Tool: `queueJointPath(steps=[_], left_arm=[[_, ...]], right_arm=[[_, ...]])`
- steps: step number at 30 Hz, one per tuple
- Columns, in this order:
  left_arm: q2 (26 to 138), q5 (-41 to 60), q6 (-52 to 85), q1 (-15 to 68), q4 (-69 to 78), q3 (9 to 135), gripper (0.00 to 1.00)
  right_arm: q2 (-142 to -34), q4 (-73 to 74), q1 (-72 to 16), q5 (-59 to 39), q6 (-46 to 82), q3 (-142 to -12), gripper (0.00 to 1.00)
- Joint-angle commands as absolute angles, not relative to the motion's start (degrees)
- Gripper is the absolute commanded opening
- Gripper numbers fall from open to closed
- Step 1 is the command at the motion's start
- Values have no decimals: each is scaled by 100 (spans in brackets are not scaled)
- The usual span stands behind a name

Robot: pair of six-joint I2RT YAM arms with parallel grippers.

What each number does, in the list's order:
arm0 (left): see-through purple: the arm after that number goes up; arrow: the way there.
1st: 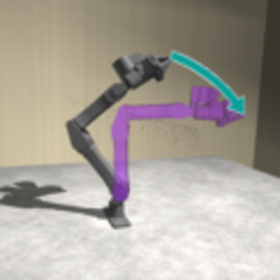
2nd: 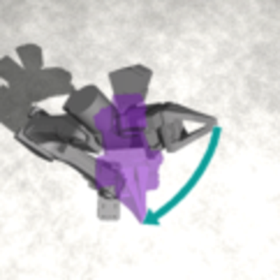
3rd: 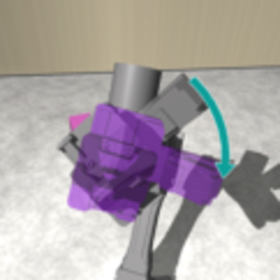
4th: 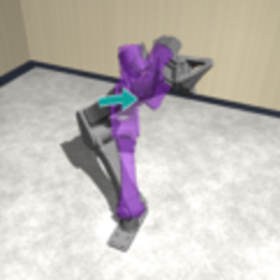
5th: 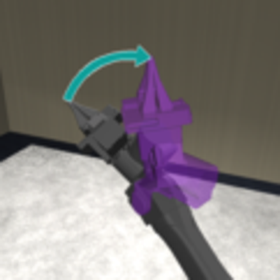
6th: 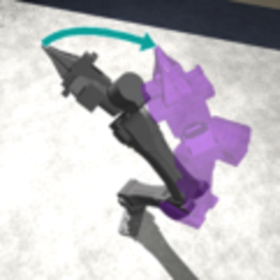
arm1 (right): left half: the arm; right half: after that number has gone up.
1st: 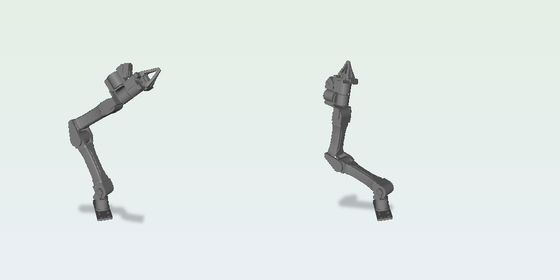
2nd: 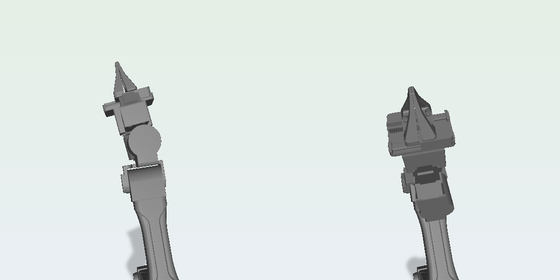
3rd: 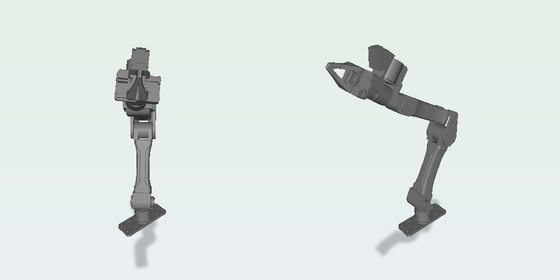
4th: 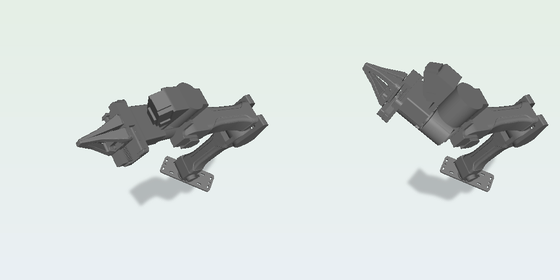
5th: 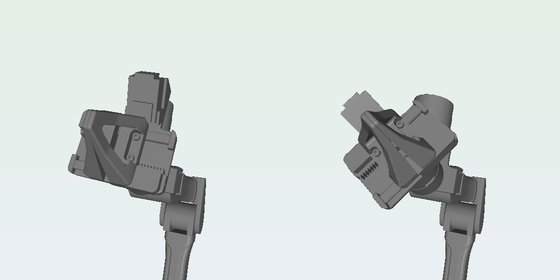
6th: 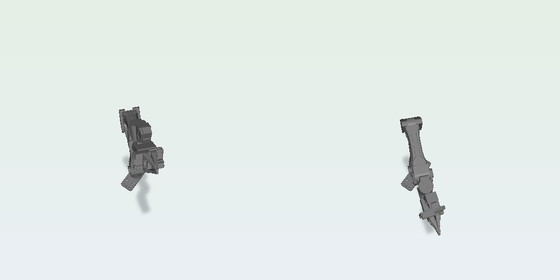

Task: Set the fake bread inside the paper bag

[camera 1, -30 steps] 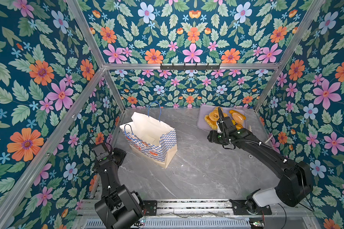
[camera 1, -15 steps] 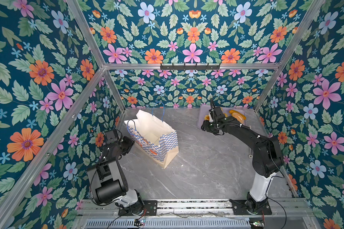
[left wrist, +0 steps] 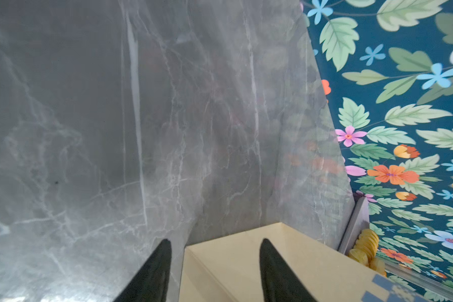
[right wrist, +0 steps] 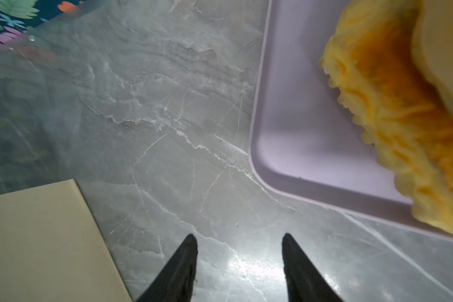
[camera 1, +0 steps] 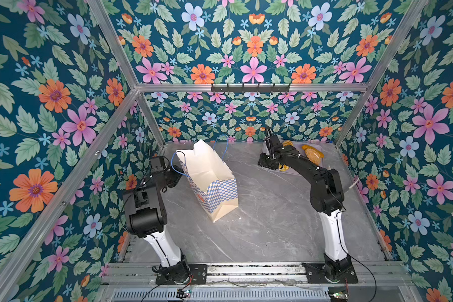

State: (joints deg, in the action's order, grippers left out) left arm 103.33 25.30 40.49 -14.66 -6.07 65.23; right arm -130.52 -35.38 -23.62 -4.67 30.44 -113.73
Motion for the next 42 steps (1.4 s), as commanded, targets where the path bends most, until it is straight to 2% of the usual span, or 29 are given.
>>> queueJointPath(steps=[1,4,11,16,22,27,42], left_arm=[[9934,2313,3954,-1520,-726,6312,70],[9330,2202,3893,-1606,-762,5745,76],[7800,2221,3806,-1624,-891,4535,80],[7072,2342,3778,-1639,-1212,4292,81],[6611,2280,3753,-1643,-1455,4341,81],[6499,2304,3734,-1651,-1579,4415,81],[6280,2207,3529,-1756,-1971,4773,81]], right_arm=[[-13346,-3953,-2378,-455,2859,-11762,51],[-13653,-4148,-2382,-424,2746,-12125,48],[-14303,-4656,-2390,-249,2384,-13003,47],[-14730,-5074,-2416,-226,2230,-13672,48],[-15050,-5378,-2576,-65,2115,-14073,40],[-14890,-5301,-2726,-62,2162,-13648,26],[-13267,-4059,-3273,-491,3049,-10902,24]])
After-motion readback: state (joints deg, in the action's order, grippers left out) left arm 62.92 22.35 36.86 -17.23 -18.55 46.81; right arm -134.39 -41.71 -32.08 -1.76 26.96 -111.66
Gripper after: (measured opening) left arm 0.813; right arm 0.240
